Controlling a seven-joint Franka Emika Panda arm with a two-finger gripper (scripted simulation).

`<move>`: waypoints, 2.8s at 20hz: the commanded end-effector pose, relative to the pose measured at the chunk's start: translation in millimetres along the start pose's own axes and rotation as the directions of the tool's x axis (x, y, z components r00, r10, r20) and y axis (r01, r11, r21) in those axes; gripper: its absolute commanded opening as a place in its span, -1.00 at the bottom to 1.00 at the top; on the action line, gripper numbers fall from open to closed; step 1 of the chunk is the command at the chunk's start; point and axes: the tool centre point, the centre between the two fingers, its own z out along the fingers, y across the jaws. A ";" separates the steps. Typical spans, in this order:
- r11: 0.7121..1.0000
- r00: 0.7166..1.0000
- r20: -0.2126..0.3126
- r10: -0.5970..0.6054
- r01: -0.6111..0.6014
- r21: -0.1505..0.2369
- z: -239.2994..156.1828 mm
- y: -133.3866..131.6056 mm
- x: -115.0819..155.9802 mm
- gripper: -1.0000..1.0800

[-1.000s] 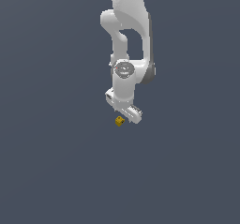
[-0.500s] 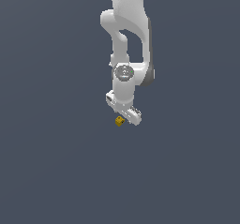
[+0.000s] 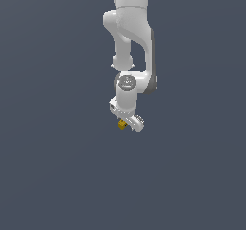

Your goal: Pick up the object and move it to a goal position.

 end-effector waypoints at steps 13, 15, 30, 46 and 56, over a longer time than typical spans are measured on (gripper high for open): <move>1.000 1.000 -0.001 0.000 0.000 0.001 0.4 -0.1 1.9 -1.00; 1.000 1.000 -0.001 0.000 0.000 0.001 -1.3 1.3 6.5 -1.00; 1.000 1.000 -0.001 -0.001 0.001 0.001 -39.0 29.8 110.1 -1.00; 1.000 1.000 -0.001 -0.001 0.001 0.001 -78.5 56.4 223.2 -1.00; 1.000 1.000 -0.001 0.000 0.000 0.001 -86.3 60.5 247.5 -1.00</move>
